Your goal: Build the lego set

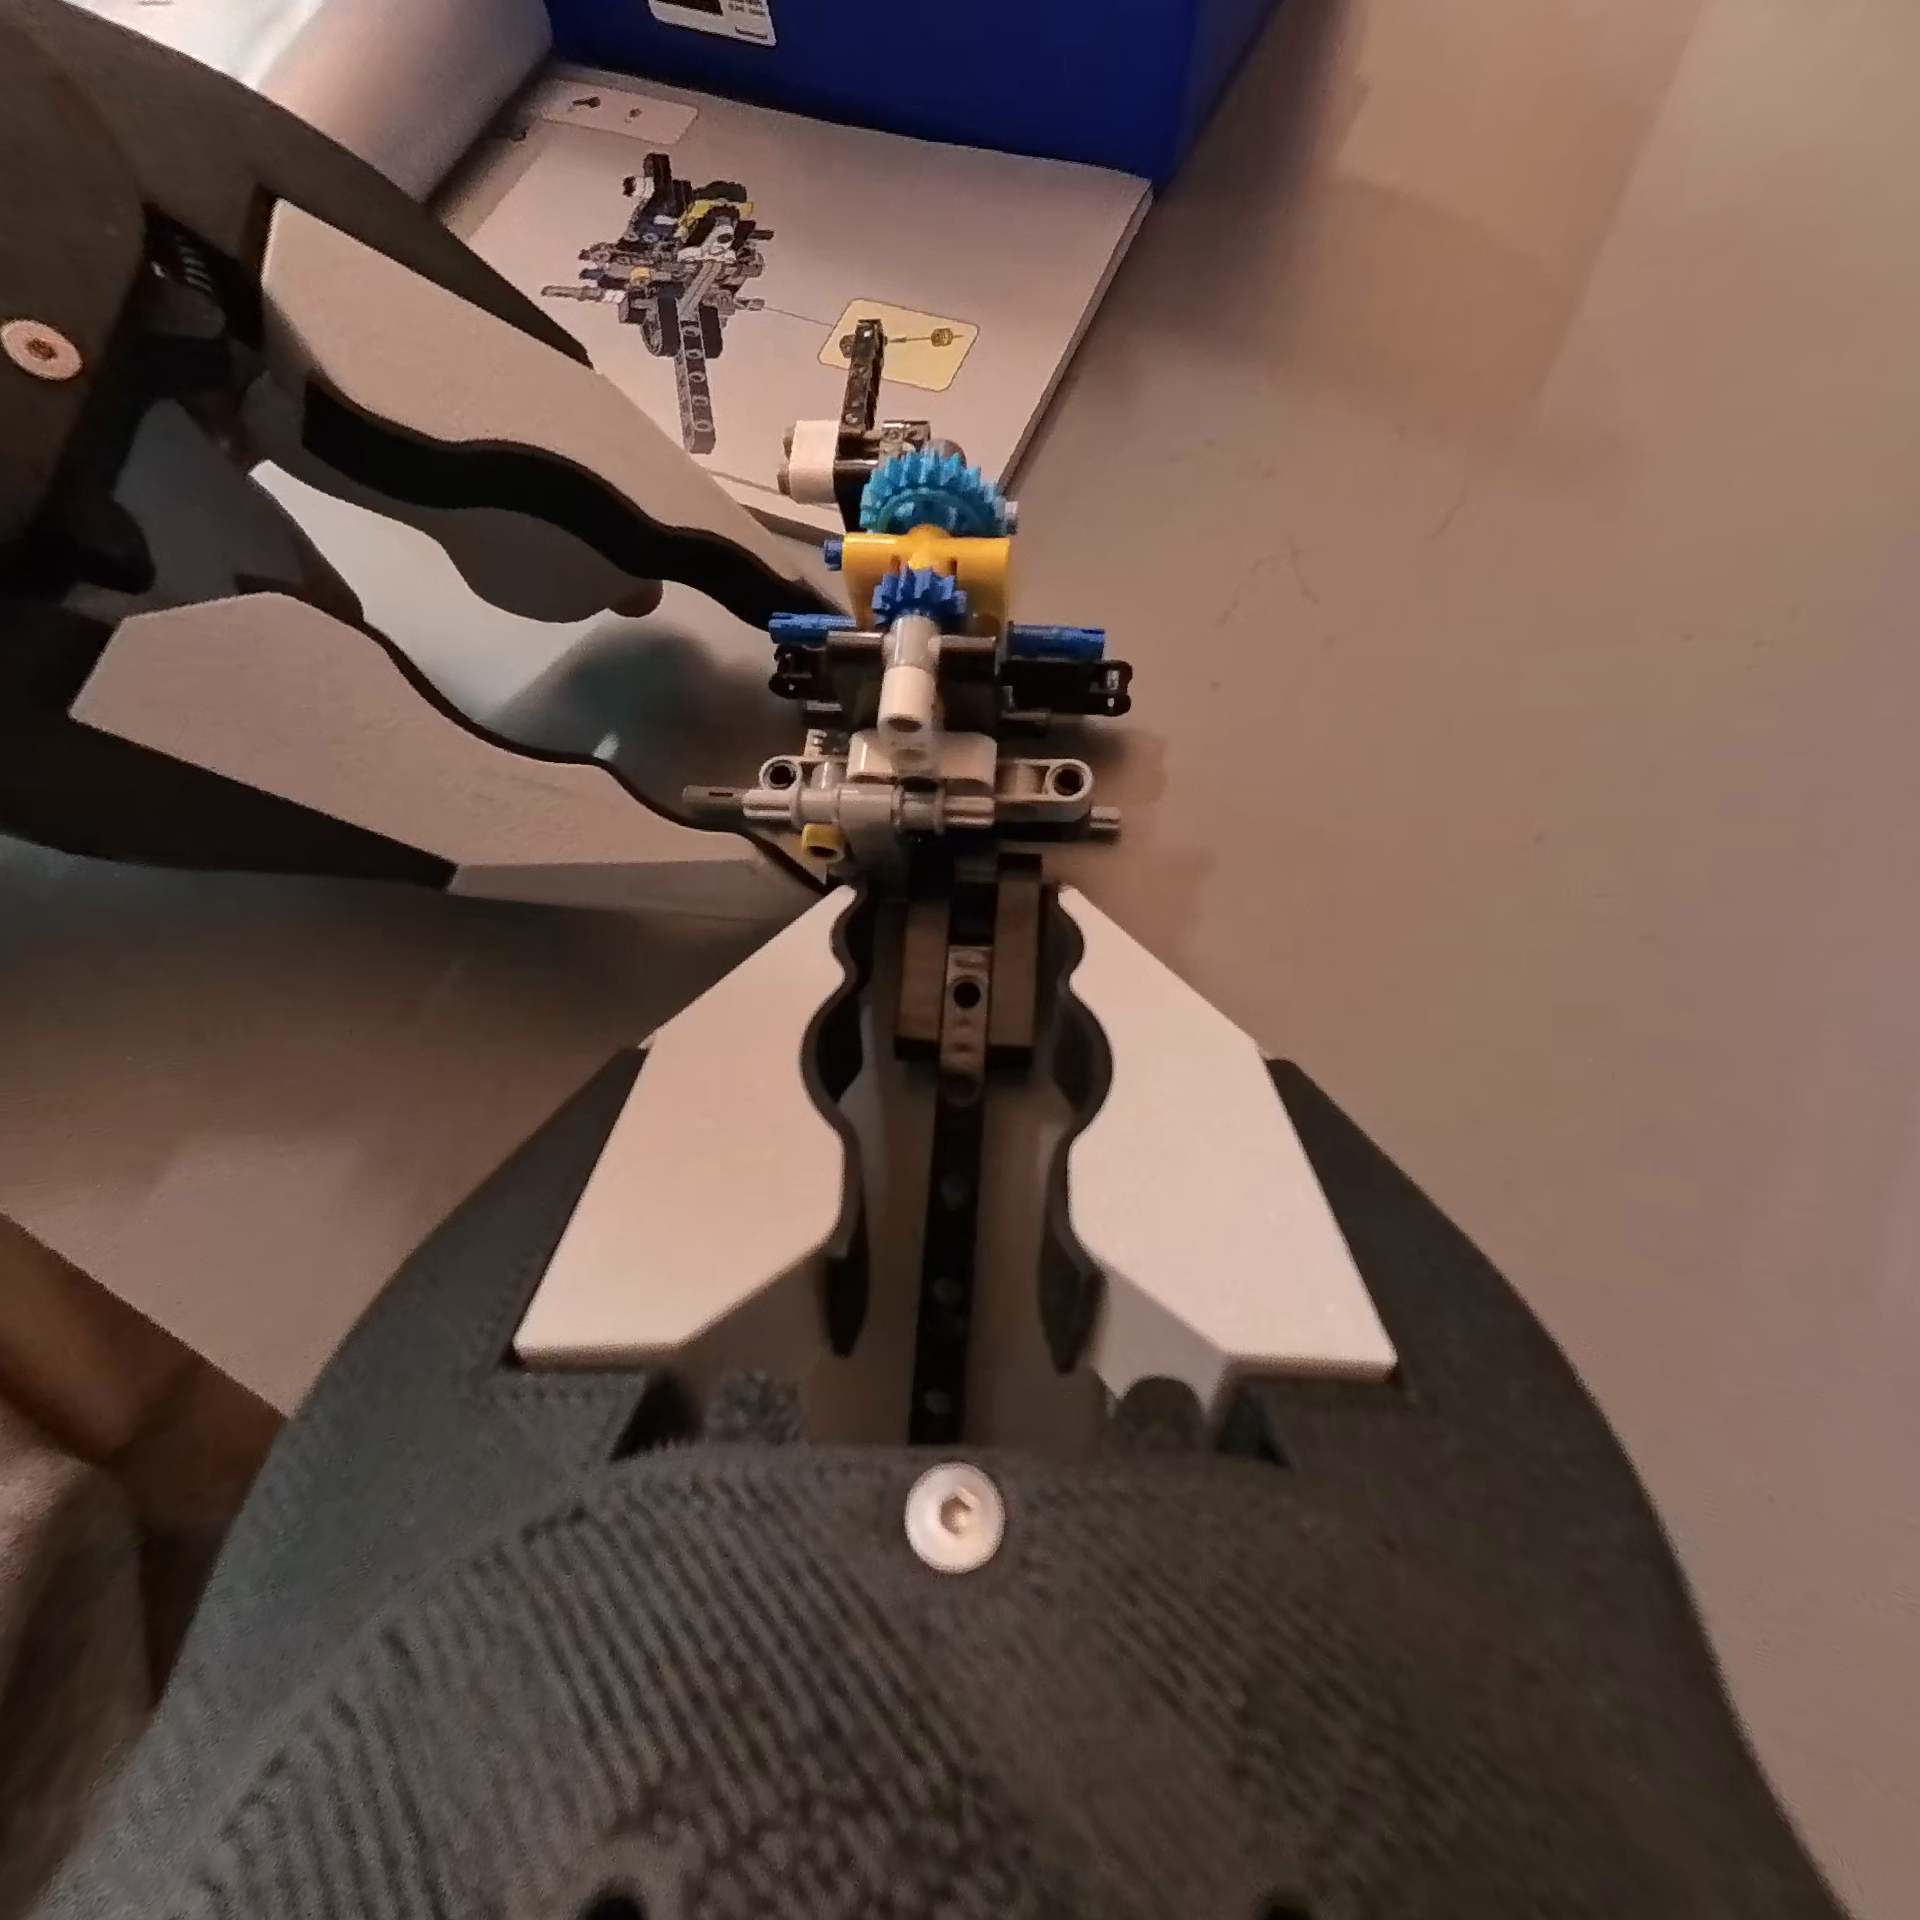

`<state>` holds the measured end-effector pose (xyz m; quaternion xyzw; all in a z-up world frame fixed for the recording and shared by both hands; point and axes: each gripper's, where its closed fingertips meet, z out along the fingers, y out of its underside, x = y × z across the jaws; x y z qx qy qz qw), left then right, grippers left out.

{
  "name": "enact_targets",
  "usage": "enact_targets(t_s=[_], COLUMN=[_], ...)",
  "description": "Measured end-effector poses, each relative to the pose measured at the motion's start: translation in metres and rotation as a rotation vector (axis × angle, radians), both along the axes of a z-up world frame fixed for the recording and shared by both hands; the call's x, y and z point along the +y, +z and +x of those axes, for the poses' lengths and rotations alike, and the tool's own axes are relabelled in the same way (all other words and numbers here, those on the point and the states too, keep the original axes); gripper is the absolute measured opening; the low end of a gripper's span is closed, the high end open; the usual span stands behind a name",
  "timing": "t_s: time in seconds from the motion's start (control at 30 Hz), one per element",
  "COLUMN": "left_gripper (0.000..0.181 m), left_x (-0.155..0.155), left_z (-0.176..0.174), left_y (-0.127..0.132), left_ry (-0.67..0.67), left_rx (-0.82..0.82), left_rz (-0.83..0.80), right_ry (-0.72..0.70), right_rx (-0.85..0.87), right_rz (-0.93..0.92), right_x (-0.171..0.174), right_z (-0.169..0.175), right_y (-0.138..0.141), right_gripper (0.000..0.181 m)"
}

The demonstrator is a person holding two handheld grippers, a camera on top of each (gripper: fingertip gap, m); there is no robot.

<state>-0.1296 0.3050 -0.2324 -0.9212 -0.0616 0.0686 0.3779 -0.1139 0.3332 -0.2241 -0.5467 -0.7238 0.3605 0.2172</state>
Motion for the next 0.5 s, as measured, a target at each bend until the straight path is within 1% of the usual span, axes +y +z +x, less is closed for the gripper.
enact_targets(t_s=[0.03, 0.1, 0.13, 0.17, 0.23, 0.4, 0.5], left_gripper=[0.057, 0.057, 0.051, 0.042, 0.041, 0.042, 0.042], left_x=[0.0001, 0.0002, -0.0001, -0.0013, -0.0012, -0.0017, -0.0029], left_z=[0.0001, 0.0004, 0.0007, -0.0029, -0.0029, -0.0031, -0.0014], left_y=[-0.0001, -0.0003, -0.0002, 0.0006, 0.0004, 0.0004, 0.0006], left_ry=[-0.001, -0.001, -0.003, 0.016, 0.016, 0.016, 0.001], left_rx=[0.002, 0.004, 0.002, 0.007, -0.001, -0.020, -0.020], left_rz=[0.000, -0.001, -0.002, 0.002, 0.003, 0.006, 0.005], right_ry=[-0.001, -0.005, -0.014, -0.036, -0.036, -0.022, 0.023], right_rx=[-0.001, -0.002, 0.000, 0.005, -0.005, -0.003, -0.001], right_rz=[-0.003, -0.006, -0.002, 0.001, -0.025, -0.016, 0.000], right_x=[0.0002, 0.0009, 0.0022, 0.0057, 0.0056, 0.0046, 0.0036], right_z=[-0.0001, -0.0003, -0.0007, -0.0014, -0.0016, -0.0015, -0.0006], right_y=[0.0000, 0.0001, 0.0003, 0.0009, 0.0005, 0.0002, 0.0002], right_gripper=[0.031, 0.030, 0.030, 0.031, 0.031, 0.031, 0.031])
